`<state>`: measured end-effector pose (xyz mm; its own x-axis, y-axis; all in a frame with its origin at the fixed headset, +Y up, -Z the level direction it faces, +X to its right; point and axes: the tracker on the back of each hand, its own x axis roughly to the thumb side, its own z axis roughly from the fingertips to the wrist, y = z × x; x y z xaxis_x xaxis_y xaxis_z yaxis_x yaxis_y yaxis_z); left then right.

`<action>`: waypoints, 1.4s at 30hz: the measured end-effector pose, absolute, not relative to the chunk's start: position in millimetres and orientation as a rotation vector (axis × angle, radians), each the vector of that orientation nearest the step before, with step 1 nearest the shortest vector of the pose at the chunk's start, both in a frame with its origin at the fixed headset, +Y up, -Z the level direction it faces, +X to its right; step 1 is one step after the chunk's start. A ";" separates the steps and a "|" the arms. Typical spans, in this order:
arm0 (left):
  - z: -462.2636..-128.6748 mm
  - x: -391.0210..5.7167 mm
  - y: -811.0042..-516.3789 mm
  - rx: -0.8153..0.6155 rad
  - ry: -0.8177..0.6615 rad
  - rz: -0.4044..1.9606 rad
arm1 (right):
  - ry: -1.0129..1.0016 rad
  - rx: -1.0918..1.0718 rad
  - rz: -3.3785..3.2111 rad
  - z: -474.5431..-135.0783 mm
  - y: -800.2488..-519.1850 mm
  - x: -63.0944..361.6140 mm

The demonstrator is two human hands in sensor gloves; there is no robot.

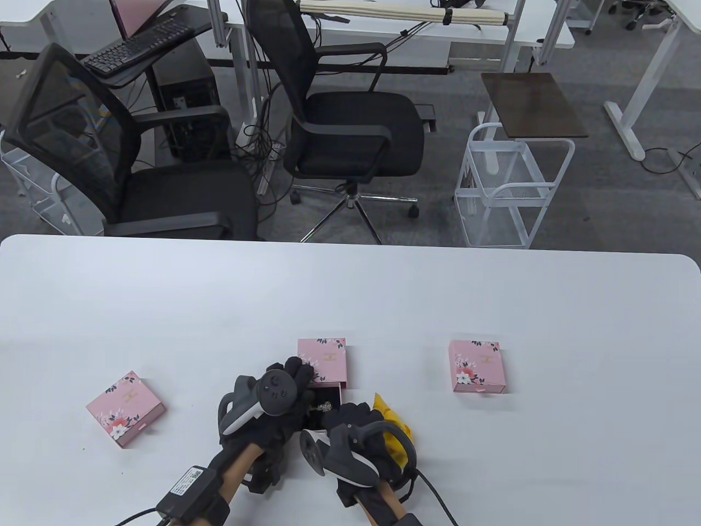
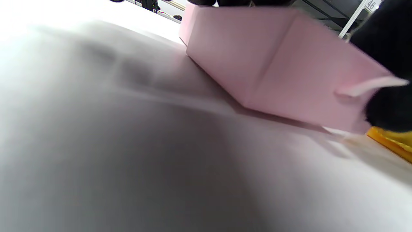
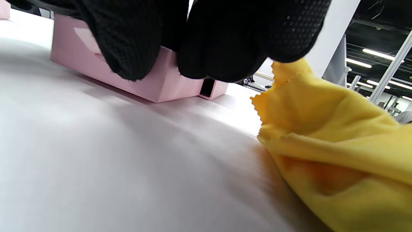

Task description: Dust necklace

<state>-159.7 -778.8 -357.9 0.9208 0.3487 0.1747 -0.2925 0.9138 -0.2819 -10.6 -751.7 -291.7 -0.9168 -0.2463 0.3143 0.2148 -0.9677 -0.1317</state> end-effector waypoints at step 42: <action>-361.5 -164.2 -778.9 -0.266 -0.224 0.383 | 0.199 -0.269 -2.927 -322.3 -755.0 -20.4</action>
